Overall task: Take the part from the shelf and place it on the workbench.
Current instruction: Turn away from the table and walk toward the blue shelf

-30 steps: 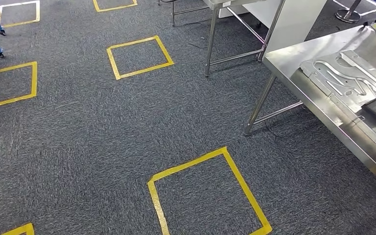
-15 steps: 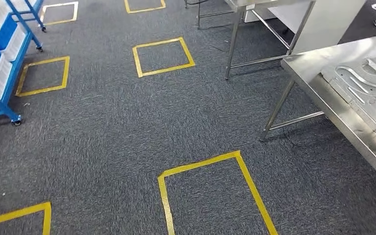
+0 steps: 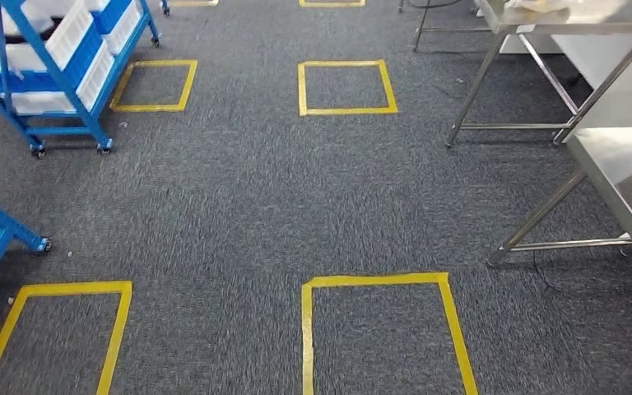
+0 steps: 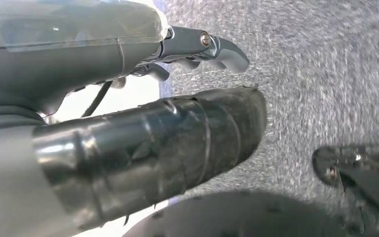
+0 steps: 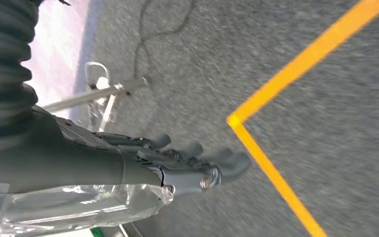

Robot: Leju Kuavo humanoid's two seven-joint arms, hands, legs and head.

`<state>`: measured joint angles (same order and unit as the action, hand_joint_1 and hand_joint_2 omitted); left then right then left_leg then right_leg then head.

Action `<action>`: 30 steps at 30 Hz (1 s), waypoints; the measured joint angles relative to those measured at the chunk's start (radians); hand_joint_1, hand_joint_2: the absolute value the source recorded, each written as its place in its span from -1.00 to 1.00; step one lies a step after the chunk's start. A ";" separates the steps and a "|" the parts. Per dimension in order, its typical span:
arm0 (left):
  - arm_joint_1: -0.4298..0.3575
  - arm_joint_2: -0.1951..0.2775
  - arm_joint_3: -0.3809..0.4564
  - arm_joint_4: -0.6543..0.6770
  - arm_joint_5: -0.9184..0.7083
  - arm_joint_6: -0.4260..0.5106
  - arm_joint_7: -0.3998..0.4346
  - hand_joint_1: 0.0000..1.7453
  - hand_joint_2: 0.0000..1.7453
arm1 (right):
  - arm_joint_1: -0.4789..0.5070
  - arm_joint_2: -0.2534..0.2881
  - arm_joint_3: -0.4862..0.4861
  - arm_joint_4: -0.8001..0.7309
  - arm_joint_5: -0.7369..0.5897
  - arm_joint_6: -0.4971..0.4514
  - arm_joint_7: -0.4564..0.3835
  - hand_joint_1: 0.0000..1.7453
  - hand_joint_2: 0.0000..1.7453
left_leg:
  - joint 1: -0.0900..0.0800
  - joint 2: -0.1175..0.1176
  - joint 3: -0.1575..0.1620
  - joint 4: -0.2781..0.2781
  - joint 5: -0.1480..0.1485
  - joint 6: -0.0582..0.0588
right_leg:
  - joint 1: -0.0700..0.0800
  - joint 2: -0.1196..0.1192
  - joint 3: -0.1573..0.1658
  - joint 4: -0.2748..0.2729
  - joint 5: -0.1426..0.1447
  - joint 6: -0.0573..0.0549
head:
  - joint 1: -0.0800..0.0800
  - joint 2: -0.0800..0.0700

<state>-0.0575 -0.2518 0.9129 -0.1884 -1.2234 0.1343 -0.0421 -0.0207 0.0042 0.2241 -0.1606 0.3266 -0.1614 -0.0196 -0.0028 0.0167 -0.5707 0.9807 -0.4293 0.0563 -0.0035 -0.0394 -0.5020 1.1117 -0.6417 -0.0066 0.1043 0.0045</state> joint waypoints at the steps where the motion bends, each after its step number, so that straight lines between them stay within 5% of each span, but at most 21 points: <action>1: -0.002 0.000 0.000 0.000 0.000 0.000 0.000 -1.00 -1.00 | 0.003 0.000 0.000 0.000 0.001 0.000 -0.002 -1.00 1.00 | 0.001 -0.016 -0.003 0.000 0.003 0.002 | -0.004 0.023 -0.034 0.065 -0.031 0.003 | 0.000 0.000; 3: -0.004 0.000 0.000 0.000 0.000 0.000 0.000 -1.00 -1.00 | 0.007 0.000 0.001 0.002 0.006 0.000 -0.007 -1.00 1.00 | 0.002 -0.052 -0.009 0.004 0.005 0.002 | -0.012 0.036 -0.084 0.156 -0.051 0.010 | 0.000 0.000; 4: -0.003 0.000 0.000 0.000 0.000 0.000 0.000 -1.00 -1.00 | 0.008 0.000 0.002 0.002 0.008 0.000 -0.010 -1.00 1.00 | 0.003 -0.071 -0.010 0.008 0.005 0.000 | -0.017 0.038 -0.088 0.153 -0.031 0.014 | 0.000 0.000; 7: 0.000 0.000 0.000 0.000 0.000 0.000 0.000 -1.00 -1.00 | 0.010 -0.001 0.005 0.002 0.015 0.000 -0.018 -1.00 1.00 | 0.008 -0.120 -0.021 0.035 -0.003 -0.015 | -0.032 0.083 -0.032 -0.004 0.074 0.026 | 0.000 0.000; 9: 0.000 0.000 0.000 0.000 0.000 -0.001 0.000 -1.00 -1.00 | 0.011 -0.002 0.007 0.003 0.016 0.000 -0.023 -1.00 1.00 | 0.009 -0.144 -0.036 0.052 -0.005 -0.031 | -0.032 0.115 -0.015 -0.061 0.094 0.023 | 0.000 0.000; 11: 0.002 0.000 0.000 0.000 0.000 -0.003 -0.001 -1.00 -1.00 | 0.006 -0.002 0.008 0.003 0.016 0.000 -0.027 -1.00 1.00 | 0.012 -0.164 -0.047 0.053 0.001 -0.047 | -0.027 0.102 -0.019 -0.062 0.095 0.010 | -0.001 0.000; 13: 0.006 0.000 0.000 0.000 0.001 -0.007 -0.002 -1.00 -1.00 | 0.003 -0.002 0.008 0.003 0.016 0.001 -0.031 -1.00 1.00 | 0.014 -0.133 -0.059 0.068 -0.008 -0.055 | -0.027 0.075 -0.018 -0.069 0.104 -0.007 | -0.001 0.000; 16: 0.002 0.000 0.000 0.000 0.001 -0.010 -0.005 -1.00 -1.00 | 0.010 -0.004 0.009 0.003 0.017 0.001 -0.039 -1.00 1.00 | 0.014 -0.041 -0.128 0.215 -0.099 -0.061 | -0.021 0.026 -0.023 -0.075 0.112 -0.025 | -0.002 0.000; 18: 0.001 0.000 0.000 0.000 0.001 -0.010 -0.008 -1.00 -1.00 | 0.014 -0.004 0.009 0.004 0.017 0.001 -0.042 -1.00 1.00 | 0.017 -0.028 -0.171 0.323 -0.142 -0.066 | -0.017 -0.009 -0.027 -0.075 0.112 -0.026 | -0.002 0.000; 19: 0.002 0.000 0.000 0.000 0.001 -0.010 -0.009 -1.00 -1.00 | 0.014 -0.004 0.009 0.004 0.017 0.001 -0.043 -1.00 1.00 | 0.018 -0.024 -0.169 0.331 -0.137 -0.067 | -0.017 -0.026 -0.027 -0.075 0.111 -0.025 | -0.002 0.000; 21: 0.004 0.000 0.000 0.000 0.001 -0.010 -0.010 -1.00 -1.00 | 0.012 -0.004 0.009 0.003 0.017 0.001 -0.044 -1.00 1.00 | 0.019 -0.003 -0.107 0.237 -0.086 -0.065 | -0.017 -0.055 -0.024 -0.075 0.108 -0.021 | -0.002 0.000; 24: 0.001 0.000 0.000 0.000 0.000 -0.009 -0.016 -1.00 -1.00 | 0.012 -0.004 0.009 0.003 0.016 0.000 -0.047 -1.00 1.00 | 0.006 0.068 -0.014 0.071 -0.043 -0.051 | -0.011 -0.091 -0.016 -0.073 0.099 -0.007 | -0.001 0.000; 25: 0.000 0.000 0.000 0.000 0.000 -0.008 -0.018 -1.00 -1.00 | 0.011 -0.005 0.009 0.003 0.016 0.000 -0.048 -1.00 1.00 | 0.000 0.073 -0.010 0.057 -0.046 -0.044 | -0.009 -0.102 -0.013 -0.074 0.098 -0.002 | -0.001 0.000; 27: 0.002 0.000 0.000 0.000 0.001 -0.003 -0.020 -1.00 -1.00 | 0.005 -0.005 0.009 0.003 0.013 0.001 -0.052 -1.00 1.00 | -0.002 0.046 -0.010 0.049 -0.042 -0.031 | -0.012 -0.118 -0.003 -0.078 0.094 0.009 | -0.001 0.000; 28: 0.003 0.000 0.000 0.000 0.002 0.000 -0.021 -1.00 -1.00 | 0.003 -0.005 0.009 0.002 0.012 0.001 -0.055 -1.00 1.00 | 0.000 0.033 -0.007 0.042 -0.039 -0.023 | -0.015 -0.103 0.000 -0.072 0.085 0.014 | -0.001 0.000; 30: 0.001 0.000 0.000 0.000 0.005 0.009 -0.025 -1.00 -1.00 | 0.005 -0.005 0.009 0.001 0.010 0.002 -0.059 -1.00 1.00 | 0.005 0.007 0.002 0.030 -0.031 -0.008 | -0.020 -0.036 -0.028 -0.003 0.038 0.018 | -0.001 0.000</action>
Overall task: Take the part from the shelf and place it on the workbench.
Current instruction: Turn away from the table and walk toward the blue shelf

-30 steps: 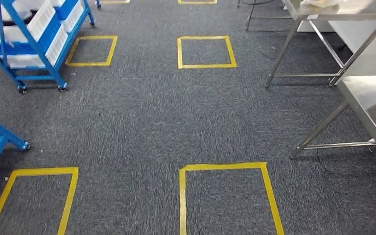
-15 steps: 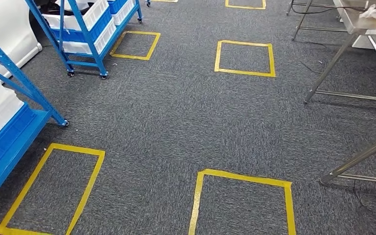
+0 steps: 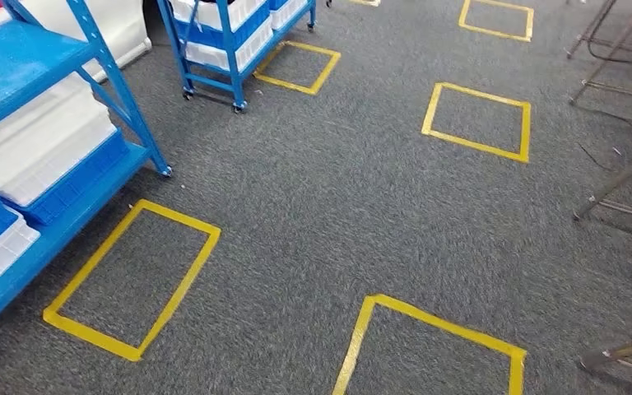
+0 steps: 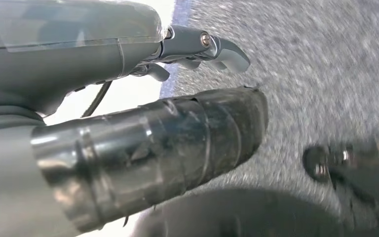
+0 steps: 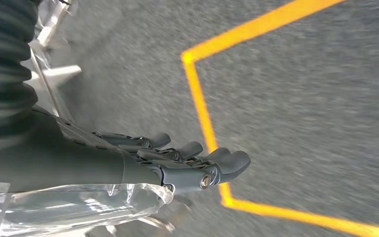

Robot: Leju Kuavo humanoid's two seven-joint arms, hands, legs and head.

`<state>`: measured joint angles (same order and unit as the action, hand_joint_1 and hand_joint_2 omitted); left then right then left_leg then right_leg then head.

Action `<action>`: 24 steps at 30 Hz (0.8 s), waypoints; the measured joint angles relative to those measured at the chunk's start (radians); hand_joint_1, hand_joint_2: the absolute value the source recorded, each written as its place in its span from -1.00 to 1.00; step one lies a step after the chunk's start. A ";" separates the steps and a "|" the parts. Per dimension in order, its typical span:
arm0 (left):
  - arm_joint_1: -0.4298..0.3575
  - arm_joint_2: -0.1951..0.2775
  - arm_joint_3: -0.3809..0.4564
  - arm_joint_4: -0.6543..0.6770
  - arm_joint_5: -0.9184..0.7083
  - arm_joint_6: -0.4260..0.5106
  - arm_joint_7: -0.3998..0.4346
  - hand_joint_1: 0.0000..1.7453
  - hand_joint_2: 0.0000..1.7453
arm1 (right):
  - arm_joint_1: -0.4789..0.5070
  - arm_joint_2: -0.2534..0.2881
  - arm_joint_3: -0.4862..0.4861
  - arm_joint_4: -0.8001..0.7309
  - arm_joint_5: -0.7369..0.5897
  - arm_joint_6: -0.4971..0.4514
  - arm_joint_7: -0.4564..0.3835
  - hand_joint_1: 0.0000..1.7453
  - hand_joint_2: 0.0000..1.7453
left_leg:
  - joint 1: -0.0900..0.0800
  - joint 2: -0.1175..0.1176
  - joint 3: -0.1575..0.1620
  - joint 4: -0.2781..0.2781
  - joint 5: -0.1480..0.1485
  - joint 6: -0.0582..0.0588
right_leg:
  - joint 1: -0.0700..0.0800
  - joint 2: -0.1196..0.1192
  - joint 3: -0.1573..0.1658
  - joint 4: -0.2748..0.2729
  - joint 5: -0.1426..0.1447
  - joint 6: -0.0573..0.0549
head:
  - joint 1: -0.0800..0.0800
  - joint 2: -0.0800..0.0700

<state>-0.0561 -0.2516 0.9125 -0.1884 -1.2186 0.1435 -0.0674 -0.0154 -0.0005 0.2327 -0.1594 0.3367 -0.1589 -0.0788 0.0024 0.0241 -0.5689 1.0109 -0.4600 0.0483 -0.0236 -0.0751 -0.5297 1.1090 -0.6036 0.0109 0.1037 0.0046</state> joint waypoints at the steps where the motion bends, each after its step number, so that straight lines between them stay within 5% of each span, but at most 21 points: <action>1: -0.001 0.000 0.000 0.000 0.002 0.005 -0.003 -1.00 -1.00 | 0.002 0.000 0.000 0.000 -0.001 0.001 -0.002 -1.00 1.00 | -0.001 -0.014 0.000 -0.001 0.001 0.004 | 0.000 0.037 -0.030 0.062 -0.032 -0.001 | 0.000 0.000; 3: -0.003 0.000 0.000 0.000 0.004 0.013 -0.012 -1.00 -1.00 | 0.006 0.000 0.000 0.001 -0.004 0.004 -0.003 -1.00 1.00 | -0.005 -0.046 -0.002 0.001 0.002 0.009 | 0.001 0.067 -0.092 0.177 -0.070 -0.002 | 0.000 0.000; 4: -0.003 0.000 0.000 0.000 0.005 0.017 -0.016 -1.00 -1.00 | 0.007 0.000 0.000 0.001 -0.006 0.004 -0.004 -1.00 1.00 | -0.007 -0.064 -0.001 0.003 0.001 0.010 | 0.001 0.071 -0.106 0.194 -0.061 -0.003 | 0.000 0.000; 6: -0.002 0.000 0.000 0.000 0.005 0.021 -0.024 -1.00 -1.00 | 0.008 -0.001 0.000 0.001 -0.010 0.004 -0.005 -1.00 1.00 | -0.008 -0.100 0.002 0.009 -0.004 0.009 | 0.001 0.086 -0.086 0.118 0.013 -0.008 | 0.000 0.000; 8: 0.000 0.000 0.000 0.000 0.006 0.023 -0.030 -1.00 -1.00 | 0.012 -0.004 0.000 0.002 -0.011 0.003 -0.005 -1.00 1.00 | -0.008 -0.128 0.000 0.018 -0.010 0.002 | 0.000 0.141 -0.044 -0.002 0.076 -0.014 | 0.000 0.000; 10: -0.001 0.000 0.000 0.000 0.006 0.026 -0.034 -1.00 -1.00 | 0.013 -0.006 0.000 0.003 -0.011 0.003 -0.006 -1.00 1.00 | -0.006 -0.151 -0.009 0.022 -0.013 -0.009 | 0.001 0.176 -0.027 -0.051 0.084 -0.017 | 0.000 0.000; 12: 0.000 0.000 0.000 0.000 0.006 0.029 -0.038 -1.00 -1.00 | 0.010 -0.006 -0.001 0.003 -0.011 0.002 -0.007 -1.00 1.00 | -0.003 -0.170 -0.013 0.021 -0.013 -0.021 | 0.003 0.155 -0.020 -0.062 0.084 -0.024 | 0.000 0.000; 14: 0.001 0.000 0.000 0.000 0.007 0.030 -0.040 -1.00 -1.00 | 0.011 -0.005 -0.001 0.003 -0.012 0.001 -0.009 -1.00 1.00 | -0.004 -0.131 -0.023 0.046 -0.026 -0.030 | 0.001 0.126 -0.002 -0.077 0.085 -0.035 | -0.001 0.000; 16: -0.001 0.000 0.000 0.000 0.007 0.031 -0.042 -1.00 -1.00 | 0.016 -0.005 -0.001 0.003 -0.012 0.000 -0.009 -1.00 1.00 | -0.003 -0.064 -0.072 0.140 -0.069 -0.038 | 0.001 0.093 0.014 -0.086 0.081 -0.043 | -0.003 0.000; 18: -0.003 0.000 0.000 0.000 0.007 0.031 -0.044 -1.00 -1.00 | 0.019 -0.007 -0.001 0.003 -0.012 0.000 -0.009 -1.00 1.00 | 0.002 -0.039 -0.144 0.260 -0.110 -0.044 | 0.004 0.059 0.025 -0.087 0.070 -0.046 | -0.004 0.000; 19: -0.001 0.000 0.000 0.000 0.007 0.031 -0.045 -1.00 -1.00 | 0.018 -0.008 -0.001 0.004 -0.012 -0.001 -0.009 -1.00 1.00 | 0.004 -0.034 -0.164 0.286 -0.107 -0.047 | 0.005 0.042 0.032 -0.087 0.063 -0.045 | -0.004 0.000; 21: 0.004 0.000 0.000 0.000 0.008 0.031 -0.046 -1.00 -1.00 | 0.017 -0.008 -0.002 0.004 -0.012 -0.001 -0.009 -1.00 1.00 | 0.007 -0.023 -0.149 0.230 -0.046 -0.046 | 0.005 0.013 0.052 -0.087 0.045 -0.041 | -0.004 0.000; 24: 0.005 0.000 0.000 0.000 0.008 0.031 -0.047 -1.00 -1.00 | 0.017 -0.008 -0.002 0.004 -0.012 -0.001 -0.009 -1.00 1.00 | -0.008 0.047 -0.076 0.068 0.025 -0.031 | 0.009 -0.024 0.080 -0.090 0.016 -0.026 | -0.004 0.000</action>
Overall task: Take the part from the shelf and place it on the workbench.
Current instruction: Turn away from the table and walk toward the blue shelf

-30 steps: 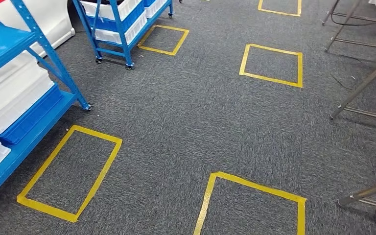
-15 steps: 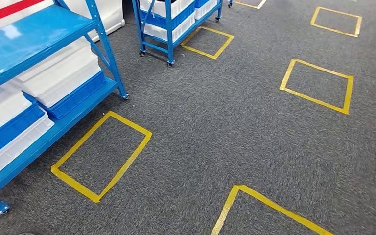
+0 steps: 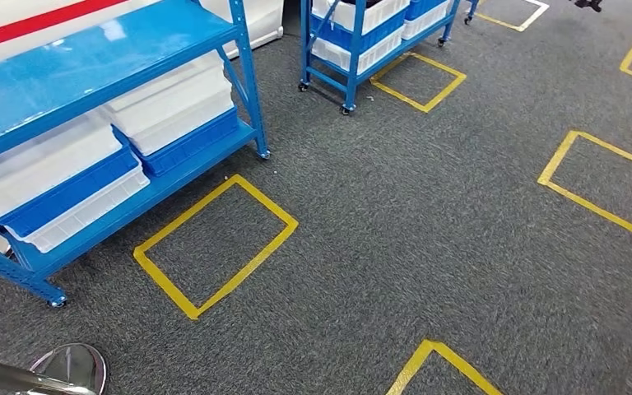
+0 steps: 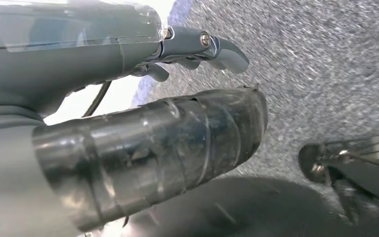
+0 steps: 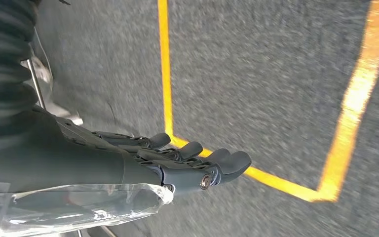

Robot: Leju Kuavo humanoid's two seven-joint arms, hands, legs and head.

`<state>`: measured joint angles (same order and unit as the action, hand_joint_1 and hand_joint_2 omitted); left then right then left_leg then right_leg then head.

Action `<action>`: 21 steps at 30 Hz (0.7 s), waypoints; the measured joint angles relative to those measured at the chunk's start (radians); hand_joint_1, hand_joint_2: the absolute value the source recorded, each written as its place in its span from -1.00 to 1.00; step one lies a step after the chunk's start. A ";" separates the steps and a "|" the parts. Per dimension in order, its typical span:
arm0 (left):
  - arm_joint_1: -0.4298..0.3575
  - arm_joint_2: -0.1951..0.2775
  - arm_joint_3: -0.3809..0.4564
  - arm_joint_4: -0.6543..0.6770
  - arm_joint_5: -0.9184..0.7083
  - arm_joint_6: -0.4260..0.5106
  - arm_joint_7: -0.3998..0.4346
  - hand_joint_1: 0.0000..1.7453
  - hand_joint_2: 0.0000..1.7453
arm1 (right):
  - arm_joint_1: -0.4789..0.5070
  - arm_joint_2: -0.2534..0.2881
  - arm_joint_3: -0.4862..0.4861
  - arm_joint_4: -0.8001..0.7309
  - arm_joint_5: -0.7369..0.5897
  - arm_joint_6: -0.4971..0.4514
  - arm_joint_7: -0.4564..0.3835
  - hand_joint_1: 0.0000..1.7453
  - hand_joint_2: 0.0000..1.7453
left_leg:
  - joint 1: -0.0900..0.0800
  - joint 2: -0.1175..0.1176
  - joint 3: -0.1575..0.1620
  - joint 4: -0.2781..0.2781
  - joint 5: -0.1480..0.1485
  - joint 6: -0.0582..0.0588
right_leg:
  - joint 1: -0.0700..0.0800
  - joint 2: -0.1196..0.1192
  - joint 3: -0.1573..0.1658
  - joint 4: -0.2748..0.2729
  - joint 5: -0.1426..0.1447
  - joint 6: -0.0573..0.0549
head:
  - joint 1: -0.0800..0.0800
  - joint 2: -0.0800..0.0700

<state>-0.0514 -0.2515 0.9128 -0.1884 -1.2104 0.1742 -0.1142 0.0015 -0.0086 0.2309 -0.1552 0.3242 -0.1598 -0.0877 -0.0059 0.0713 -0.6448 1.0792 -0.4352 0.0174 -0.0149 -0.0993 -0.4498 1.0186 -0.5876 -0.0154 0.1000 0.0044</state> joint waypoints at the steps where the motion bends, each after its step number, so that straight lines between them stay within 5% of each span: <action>1: -0.001 0.000 0.000 0.000 0.000 0.000 0.000 -1.00 -1.00 | -0.001 0.000 0.000 0.000 0.000 0.000 0.000 -1.00 1.00 | -0.007 0.016 0.011 -0.021 -0.004 0.007 | 0.001 -0.012 0.009 -0.004 -0.007 0.006 | 0.000 0.000; 3: -0.003 0.000 0.000 0.000 0.000 0.000 -0.001 -1.00 -1.00 | -0.006 0.000 0.000 -0.001 0.000 0.000 0.000 -1.00 1.00 | -0.011 0.000 0.023 -0.035 -0.016 0.021 | 0.000 -0.027 0.032 -0.006 -0.008 0.018 | 0.000 0.000; 5: -0.001 0.000 0.000 0.000 0.000 0.000 -0.001 -1.00 -1.00 | -0.011 0.000 0.000 -0.003 0.000 0.000 0.000 -1.00 1.00 | -0.008 -0.026 0.049 -0.051 -0.023 0.034 | -0.006 0.009 0.029 0.036 -0.005 0.024 | 0.001 0.000; 8: -0.005 0.001 0.000 0.000 0.000 0.000 -0.001 -1.00 -1.00 | -0.010 0.000 0.000 -0.003 0.000 0.000 0.000 -1.00 1.00 | -0.005 -0.067 0.082 -0.061 -0.037 0.049 | -0.011 0.085 -0.087 0.211 -0.051 0.027 | 0.001 0.000; 10: -0.008 0.000 0.000 0.000 0.000 0.000 -0.001 -1.00 -1.00 | -0.009 0.000 0.000 -0.003 0.000 0.000 0.000 -1.00 1.00 | -0.005 -0.101 0.101 -0.061 -0.051 0.051 | -0.011 0.094 -0.166 0.285 -0.100 0.030 | 0.002 0.000; 11: -0.007 0.000 0.000 0.000 0.000 0.000 -0.001 -1.00 -1.00 | -0.008 0.000 0.000 -0.003 0.000 0.000 0.000 -1.00 1.00 | -0.004 -0.119 0.114 -0.061 -0.060 0.050 | -0.011 0.095 -0.187 0.280 -0.105 0.031 | 0.002 0.000; 12: -0.004 0.000 0.000 0.000 0.000 0.000 -0.001 -1.00 -1.00 | -0.007 0.000 0.000 -0.003 0.000 0.000 0.000 -1.00 1.00 | -0.004 -0.135 0.129 -0.061 -0.069 0.048 | -0.011 0.099 -0.194 0.247 -0.086 0.032 | 0.002 0.000; 16: 0.003 0.000 0.000 0.000 -0.001 -0.001 -0.002 -1.00 -1.00 | 0.003 -0.003 -0.001 0.002 0.000 0.000 0.000 -1.00 1.00 | 0.000 -0.186 0.159 -0.060 -0.108 0.027 | -0.009 0.164 -0.191 0.063 0.120 0.025 | 0.002 0.000; 19: 0.002 0.000 0.000 0.000 -0.001 -0.002 -0.002 -1.00 -1.00 | -0.002 -0.003 -0.001 0.003 0.000 0.000 0.000 -1.00 1.00 | 0.002 -0.191 0.158 -0.050 -0.106 0.012 | -0.004 0.146 -0.173 0.040 0.131 0.005 | 0.001 0.000; 21: 0.000 0.001 0.000 0.000 -0.002 -0.002 -0.003 -1.00 -1.00 | 0.001 -0.002 -0.001 0.003 0.000 0.000 0.000 -1.00 1.00 | 0.000 -0.141 0.123 0.022 -0.097 0.003 | -0.003 0.123 -0.148 0.026 0.121 -0.011 | 0.001 0.000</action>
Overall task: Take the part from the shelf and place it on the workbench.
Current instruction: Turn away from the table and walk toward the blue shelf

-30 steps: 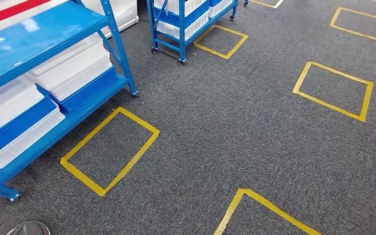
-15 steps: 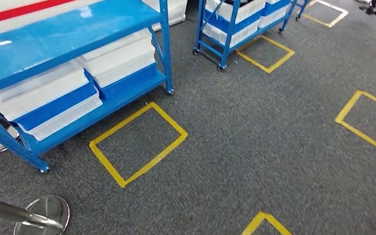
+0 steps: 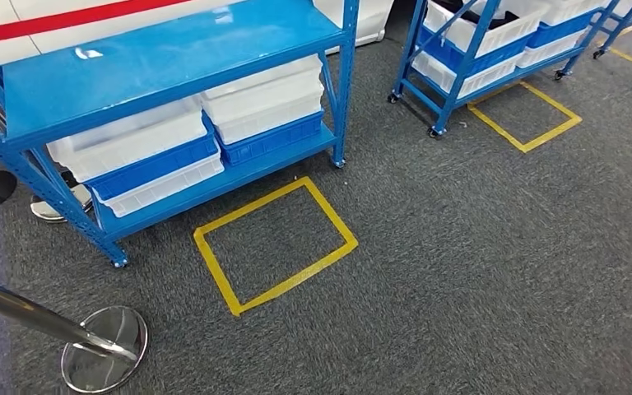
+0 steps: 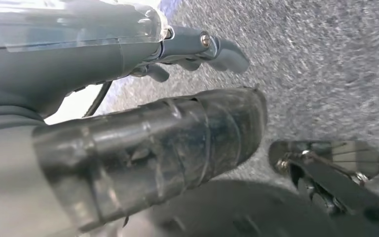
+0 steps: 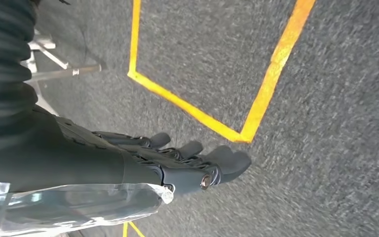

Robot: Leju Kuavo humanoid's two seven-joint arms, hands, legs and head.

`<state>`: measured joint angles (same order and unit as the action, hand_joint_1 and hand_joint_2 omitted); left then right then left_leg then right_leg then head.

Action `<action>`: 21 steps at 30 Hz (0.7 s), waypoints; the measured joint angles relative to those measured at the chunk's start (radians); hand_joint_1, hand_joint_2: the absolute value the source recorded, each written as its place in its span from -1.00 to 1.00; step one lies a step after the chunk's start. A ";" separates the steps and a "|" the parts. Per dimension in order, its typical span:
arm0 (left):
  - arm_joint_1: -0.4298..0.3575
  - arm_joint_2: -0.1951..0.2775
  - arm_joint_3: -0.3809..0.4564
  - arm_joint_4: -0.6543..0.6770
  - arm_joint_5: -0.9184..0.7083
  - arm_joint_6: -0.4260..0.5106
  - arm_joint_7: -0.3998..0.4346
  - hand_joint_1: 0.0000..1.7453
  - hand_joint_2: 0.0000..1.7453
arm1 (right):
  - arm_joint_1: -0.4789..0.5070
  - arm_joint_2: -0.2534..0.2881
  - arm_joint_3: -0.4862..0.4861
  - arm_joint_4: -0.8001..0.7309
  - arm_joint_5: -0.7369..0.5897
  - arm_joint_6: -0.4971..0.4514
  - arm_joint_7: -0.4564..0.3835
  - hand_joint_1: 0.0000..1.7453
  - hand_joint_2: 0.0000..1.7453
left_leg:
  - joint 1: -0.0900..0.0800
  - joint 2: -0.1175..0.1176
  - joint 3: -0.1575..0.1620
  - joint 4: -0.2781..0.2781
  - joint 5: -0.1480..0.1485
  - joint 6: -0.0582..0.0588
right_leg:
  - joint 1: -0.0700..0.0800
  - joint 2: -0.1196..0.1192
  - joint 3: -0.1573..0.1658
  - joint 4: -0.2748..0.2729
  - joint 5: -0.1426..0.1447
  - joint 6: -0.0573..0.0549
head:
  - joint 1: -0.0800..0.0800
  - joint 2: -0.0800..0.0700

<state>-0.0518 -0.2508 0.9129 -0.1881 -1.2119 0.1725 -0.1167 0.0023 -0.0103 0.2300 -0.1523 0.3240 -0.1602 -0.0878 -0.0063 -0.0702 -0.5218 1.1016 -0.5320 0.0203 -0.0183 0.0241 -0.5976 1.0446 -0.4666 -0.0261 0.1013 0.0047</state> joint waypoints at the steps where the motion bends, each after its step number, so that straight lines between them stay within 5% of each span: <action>1: -0.001 0.000 0.000 0.000 0.000 0.000 0.000 -1.00 -1.00 | 0.002 0.000 0.000 0.000 0.000 0.000 0.000 -1.00 1.00 | 0.000 0.029 -0.036 0.058 -0.007 -0.005 | 0.001 -0.012 0.013 -0.006 -0.007 -0.005 | 0.000 0.000; 3: -0.003 0.000 0.000 0.000 0.000 0.000 0.000 -1.00 -1.00 | 0.003 0.000 0.000 0.000 0.000 0.000 0.000 -1.00 1.00 | 0.003 0.057 -0.117 0.167 -0.055 -0.012 | 0.004 -0.037 0.037 -0.011 -0.025 -0.011 | 0.000 0.000; 5: -0.002 0.000 0.000 0.000 0.000 0.000 0.000 -1.00 -1.00 | 0.002 0.000 0.000 0.000 0.000 0.000 0.000 -1.00 1.00 | 0.005 0.063 -0.164 0.194 -0.088 -0.013 | 0.006 -0.061 0.066 -0.012 -0.049 -0.010 | 0.000 0.000; 7: 0.003 0.000 0.000 0.000 0.000 0.000 0.000 -1.00 -1.00 | 0.001 0.000 0.000 0.000 0.000 0.000 0.000 -1.00 1.00 | 0.004 0.076 -0.157 0.111 -0.037 -0.005 | 0.009 -0.086 0.099 -0.013 -0.075 -0.009 | 0.000 0.000; 8: 0.006 0.001 0.000 0.000 0.000 0.000 0.000 -1.00 -1.00 | 0.001 0.000 0.000 0.001 0.000 0.000 0.000 -1.00 1.00 | 0.000 0.097 -0.142 0.050 0.017 0.005 | 0.011 -0.098 0.114 -0.013 -0.088 -0.008 | 0.000 0.000; 10: 0.007 0.002 0.000 0.000 0.000 0.000 0.000 -1.00 -1.00 | 0.002 0.002 0.000 0.001 0.000 0.000 0.000 -1.00 1.00 | -0.011 0.135 -0.121 -0.029 0.076 0.020 | 0.013 -0.120 0.137 -0.015 -0.112 0.002 | 0.000 0.000; 11: 0.006 0.003 0.000 0.000 0.000 0.000 0.000 -1.00 -1.00 | 0.001 0.003 0.000 0.001 0.000 0.000 0.000 -1.00 1.00 | -0.015 0.143 -0.116 -0.043 0.084 0.024 | 0.013 -0.130 0.151 -0.014 -0.121 0.010 | 0.000 0.000; 13: 0.004 0.003 0.000 0.000 0.000 0.000 0.000 -1.00 -1.00 | -0.006 0.004 0.000 0.000 0.000 0.000 0.000 -1.00 1.00 | -0.014 0.121 -0.096 -0.054 0.076 0.029 | 0.009 -0.138 0.172 -0.003 -0.124 0.025 | -0.001 0.000; 14: 0.004 0.004 0.000 0.000 0.000 0.000 0.000 -1.00 -1.00 | -0.010 0.004 0.000 -0.001 0.000 0.000 0.000 -1.00 1.00 | -0.011 0.109 -0.081 -0.062 0.075 0.035 | 0.007 -0.120 0.173 0.022 -0.119 0.029 | -0.001 0.000; 17: -0.002 0.003 0.000 0.000 0.000 0.000 0.000 -1.00 -1.00 | -0.014 0.004 0.000 -0.002 0.000 0.000 -0.001 -1.00 1.00 | -0.004 0.072 -0.045 -0.073 0.064 0.049 | -0.002 -0.041 0.087 0.169 -0.144 0.039 | 0.000 0.000; 19: -0.006 0.003 0.000 0.000 0.000 0.000 0.000 -1.00 -1.00 | -0.013 0.004 0.000 -0.002 0.000 0.000 -0.001 -1.00 1.00 | -0.001 0.040 -0.029 -0.073 0.049 0.050 | -0.006 -0.029 0.009 0.251 -0.209 0.047 | 0.000 0.000; 21: -0.003 0.003 0.000 0.000 0.000 0.000 0.000 -1.00 -1.00 | -0.009 0.004 0.000 -0.002 0.000 0.000 -0.001 -1.00 1.00 | 0.003 0.003 -0.001 -0.073 0.027 0.043 | -0.009 -0.027 -0.033 0.241 -0.238 0.055 | 0.000 0.000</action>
<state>-0.0551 -0.2480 0.9130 -0.1881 -1.2119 0.1723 -0.1168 -0.0070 -0.0068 0.2303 -0.1542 0.3242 -0.1606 -0.0887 -0.0035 -0.0676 -0.5227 1.0285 -0.5051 0.0638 -0.0278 -0.0030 -0.6306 1.2854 -0.7044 0.0289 0.1012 0.0046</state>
